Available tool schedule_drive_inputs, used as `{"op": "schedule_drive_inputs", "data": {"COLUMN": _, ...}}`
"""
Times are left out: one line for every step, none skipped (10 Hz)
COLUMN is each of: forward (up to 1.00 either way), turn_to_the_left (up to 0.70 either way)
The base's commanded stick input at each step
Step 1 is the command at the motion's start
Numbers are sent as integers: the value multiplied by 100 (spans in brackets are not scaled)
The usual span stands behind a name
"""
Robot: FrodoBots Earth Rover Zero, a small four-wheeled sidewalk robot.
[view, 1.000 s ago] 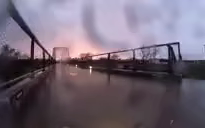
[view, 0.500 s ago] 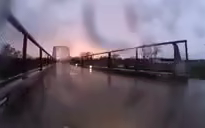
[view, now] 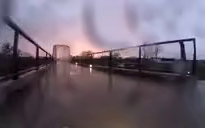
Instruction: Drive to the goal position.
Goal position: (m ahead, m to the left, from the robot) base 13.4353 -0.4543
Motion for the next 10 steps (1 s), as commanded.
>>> {"op": "schedule_drive_inputs", "data": {"forward": 70, "turn_to_the_left": 17}}
{"op": "schedule_drive_inputs", "data": {"forward": 70, "turn_to_the_left": 20}}
{"op": "schedule_drive_inputs", "data": {"forward": 70, "turn_to_the_left": 26}}
{"op": "schedule_drive_inputs", "data": {"forward": 70, "turn_to_the_left": 30}}
{"op": "schedule_drive_inputs", "data": {"forward": 70, "turn_to_the_left": 33}}
{"op": "schedule_drive_inputs", "data": {"forward": 70, "turn_to_the_left": 35}}
{"op": "schedule_drive_inputs", "data": {"forward": 70, "turn_to_the_left": 35}}
{"op": "schedule_drive_inputs", "data": {"forward": 70, "turn_to_the_left": 35}}
{"op": "schedule_drive_inputs", "data": {"forward": 70, "turn_to_the_left": 35}}
{"op": "schedule_drive_inputs", "data": {"forward": 70, "turn_to_the_left": 35}}
